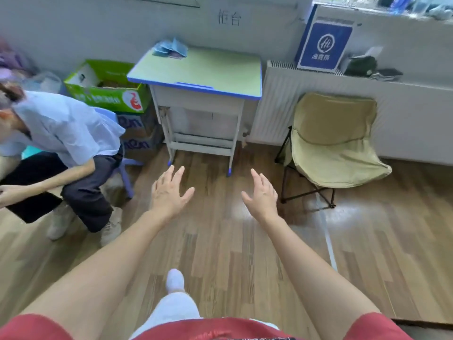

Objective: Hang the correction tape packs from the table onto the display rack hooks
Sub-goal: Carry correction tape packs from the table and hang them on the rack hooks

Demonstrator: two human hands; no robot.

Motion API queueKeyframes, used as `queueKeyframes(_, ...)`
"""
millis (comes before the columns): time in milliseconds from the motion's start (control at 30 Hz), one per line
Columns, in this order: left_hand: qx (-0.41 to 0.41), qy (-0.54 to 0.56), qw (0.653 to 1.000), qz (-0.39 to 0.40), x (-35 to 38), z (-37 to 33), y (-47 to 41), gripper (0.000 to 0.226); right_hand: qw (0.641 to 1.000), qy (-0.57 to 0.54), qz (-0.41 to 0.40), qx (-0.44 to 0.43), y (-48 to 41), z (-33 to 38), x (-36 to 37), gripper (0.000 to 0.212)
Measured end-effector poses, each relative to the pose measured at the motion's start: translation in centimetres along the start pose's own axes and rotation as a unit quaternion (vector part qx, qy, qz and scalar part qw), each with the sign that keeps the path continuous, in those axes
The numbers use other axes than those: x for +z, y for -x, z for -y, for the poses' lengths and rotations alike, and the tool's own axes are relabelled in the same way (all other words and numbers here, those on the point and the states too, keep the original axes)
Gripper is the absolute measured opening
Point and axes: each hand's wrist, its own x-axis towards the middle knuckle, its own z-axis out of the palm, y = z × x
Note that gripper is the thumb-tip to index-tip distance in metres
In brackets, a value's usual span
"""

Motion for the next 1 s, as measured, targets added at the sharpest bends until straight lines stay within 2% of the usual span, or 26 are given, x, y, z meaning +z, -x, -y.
queueKeyframes(467,0.062,0.003,0.997,-0.043,-8.7,3.3,-30.9,0.065,0.998,-0.029,-0.054,-0.001,-27.6,13.7,-0.5,0.066)
queueKeyframes(767,0.036,-0.007,0.999,-0.023,-9.3,6.2,-45.0,0.066,1.000,0.002,-0.028,0.002,-41.9,18.7,0.6,0.066)
queueKeyframes(1000,0.011,-0.015,0.999,-0.044,-10.3,7.0,-59.1,0.066,0.999,0.010,-0.008,-0.029,-57.5,23.0,1.1,0.066)
